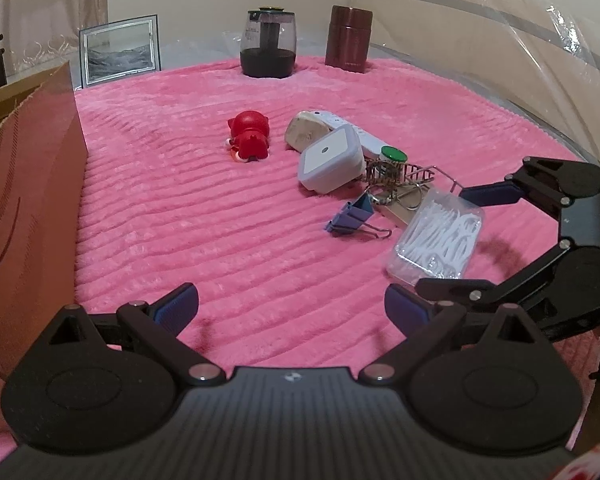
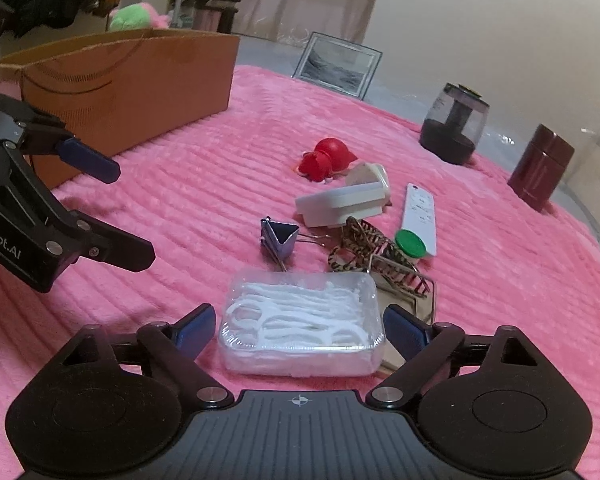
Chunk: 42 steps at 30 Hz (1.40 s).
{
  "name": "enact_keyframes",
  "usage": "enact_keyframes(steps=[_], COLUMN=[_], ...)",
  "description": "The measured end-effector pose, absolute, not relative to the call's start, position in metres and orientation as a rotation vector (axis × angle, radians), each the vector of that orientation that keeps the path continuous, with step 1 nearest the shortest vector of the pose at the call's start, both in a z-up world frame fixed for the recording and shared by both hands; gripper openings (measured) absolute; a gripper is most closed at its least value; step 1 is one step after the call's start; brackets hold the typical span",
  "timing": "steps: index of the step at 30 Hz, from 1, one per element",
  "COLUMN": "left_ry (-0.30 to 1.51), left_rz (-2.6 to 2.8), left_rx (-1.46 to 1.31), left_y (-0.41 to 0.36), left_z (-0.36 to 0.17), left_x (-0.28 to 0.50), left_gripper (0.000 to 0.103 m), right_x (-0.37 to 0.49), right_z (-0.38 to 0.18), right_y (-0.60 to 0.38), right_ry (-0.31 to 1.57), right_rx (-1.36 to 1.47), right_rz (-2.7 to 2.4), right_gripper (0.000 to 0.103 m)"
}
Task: Organize rigid objects
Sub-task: 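Grasp the clear floss-pick box with the right tool while the left tool grasps the blue binder clip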
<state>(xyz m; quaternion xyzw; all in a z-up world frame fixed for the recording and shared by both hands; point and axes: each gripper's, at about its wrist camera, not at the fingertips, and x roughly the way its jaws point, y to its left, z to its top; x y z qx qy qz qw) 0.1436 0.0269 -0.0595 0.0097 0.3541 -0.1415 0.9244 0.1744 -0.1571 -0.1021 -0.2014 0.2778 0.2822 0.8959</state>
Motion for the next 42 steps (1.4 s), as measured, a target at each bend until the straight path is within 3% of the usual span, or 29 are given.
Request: enact_keyframes(steps=[7,25,33,40,42], left_ry=[0.730,0.702,0.684,0.674,0.677], left_rz=[-0.292,-0.337,-0.355,-0.366,-0.363], left_rx=[0.017,-0.034,-0.059,-0.011,-0.006], left_y=[0.029,0.019,-0.005,-0.028,-0.032], left_z=[-0.060,-0.056,-0.062,-0.070,-0.072], left_x=[0.146,0.161,0.196,0.213,0.216], left_gripper=[0.098,0.097,0.084,0.063,0.053], right_x=[0.182,0.145,0.146,0.151,0.151], right_z=[-0.108,-0.080,-0.076,-0.082,-0.083], right_y=[-0.150,-0.194,-0.219,-0.230,-0.232], right_ry=[0.612,0.528,0.529,0.550,0.556], right_rx=[-0.446,-0.303,-0.251,-0.224,-0.216], right_rz=[0.583,0.481,0.386,0.340,0.334], right_gripper=[0.083,0.082,0.082,0.082,0.082])
